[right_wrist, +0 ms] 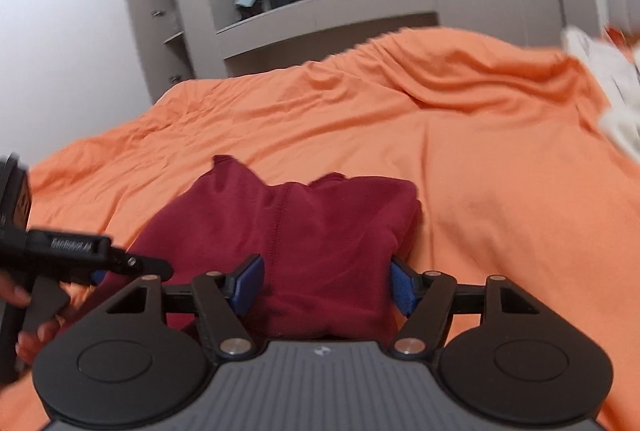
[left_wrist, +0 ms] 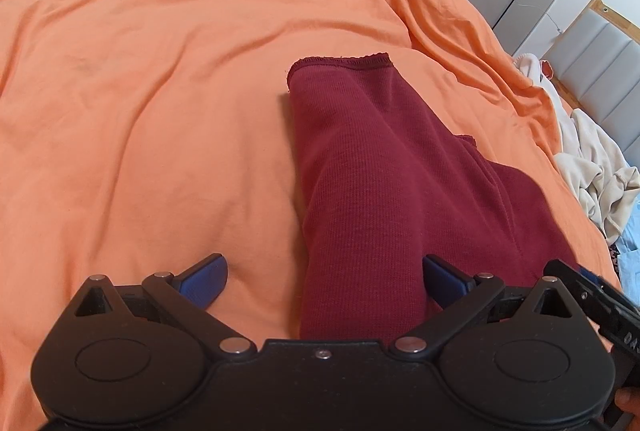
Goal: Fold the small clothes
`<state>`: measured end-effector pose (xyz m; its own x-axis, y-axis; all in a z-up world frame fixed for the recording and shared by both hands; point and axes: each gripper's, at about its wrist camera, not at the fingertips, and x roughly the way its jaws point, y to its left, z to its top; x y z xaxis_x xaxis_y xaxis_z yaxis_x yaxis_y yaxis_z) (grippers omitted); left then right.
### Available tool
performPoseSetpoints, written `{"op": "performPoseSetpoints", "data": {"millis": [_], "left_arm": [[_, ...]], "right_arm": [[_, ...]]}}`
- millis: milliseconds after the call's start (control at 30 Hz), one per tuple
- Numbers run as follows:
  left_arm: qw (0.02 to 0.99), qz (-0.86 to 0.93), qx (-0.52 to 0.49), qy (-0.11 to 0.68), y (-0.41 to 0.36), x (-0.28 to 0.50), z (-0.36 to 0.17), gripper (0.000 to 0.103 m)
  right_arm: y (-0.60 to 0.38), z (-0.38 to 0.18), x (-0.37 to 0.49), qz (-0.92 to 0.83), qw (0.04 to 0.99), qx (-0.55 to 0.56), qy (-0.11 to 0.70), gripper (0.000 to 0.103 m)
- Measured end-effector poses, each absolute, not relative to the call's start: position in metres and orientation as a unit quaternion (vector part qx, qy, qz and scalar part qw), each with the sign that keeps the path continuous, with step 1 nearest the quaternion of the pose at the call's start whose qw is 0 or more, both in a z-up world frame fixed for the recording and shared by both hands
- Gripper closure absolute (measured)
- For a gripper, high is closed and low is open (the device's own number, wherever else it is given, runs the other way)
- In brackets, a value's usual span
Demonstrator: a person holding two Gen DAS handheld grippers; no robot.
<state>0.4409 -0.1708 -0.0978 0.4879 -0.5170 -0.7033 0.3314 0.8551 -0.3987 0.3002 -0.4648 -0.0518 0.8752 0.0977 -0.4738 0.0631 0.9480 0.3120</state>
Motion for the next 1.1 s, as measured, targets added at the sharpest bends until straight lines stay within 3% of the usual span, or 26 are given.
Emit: {"op": "performPoseSetpoints", "data": {"millis": [233, 333, 600, 700, 867, 1033, 1100], "left_arm": [[0.852, -0.255, -0.095, 0.447, -0.171, 0.443, -0.095, 0.0], [0.848, -0.262, -0.085, 0.453, -0.174, 0.446, -0.093, 0.0], [0.842, -0.272, -0.068, 0.46, -0.182, 0.453, -0.088, 0.001], [0.839, -0.28, -0.058, 0.463, -0.187, 0.455, -0.09, 0.0], [0.825, -0.292, -0.062, 0.48, -0.186, 0.468, -0.096, 0.0], [0.832, -0.294, -0.042, 0.469, -0.191, 0.464, -0.091, 0.002], [0.834, -0.301, -0.041, 0.461, -0.193, 0.461, -0.087, 0.014]], "right_arm": [[-0.504, -0.08, 0.309, 0.035, 0.908, 0.3, 0.289, 0.028], [-0.511, -0.087, 0.308, 0.045, 0.899, 0.332, 0.282, 0.038], [-0.481, -0.065, 0.304, 0.026, 0.94, 0.221, 0.259, 0.054], [-0.477, -0.065, 0.308, 0.026, 0.939, 0.218, 0.266, 0.051], [-0.497, -0.082, 0.312, 0.034, 0.91, 0.301, 0.282, 0.049], [-0.491, -0.078, 0.31, 0.027, 0.921, 0.281, 0.269, 0.071], [-0.489, -0.074, 0.309, 0.024, 0.926, 0.27, 0.264, 0.078]]}}
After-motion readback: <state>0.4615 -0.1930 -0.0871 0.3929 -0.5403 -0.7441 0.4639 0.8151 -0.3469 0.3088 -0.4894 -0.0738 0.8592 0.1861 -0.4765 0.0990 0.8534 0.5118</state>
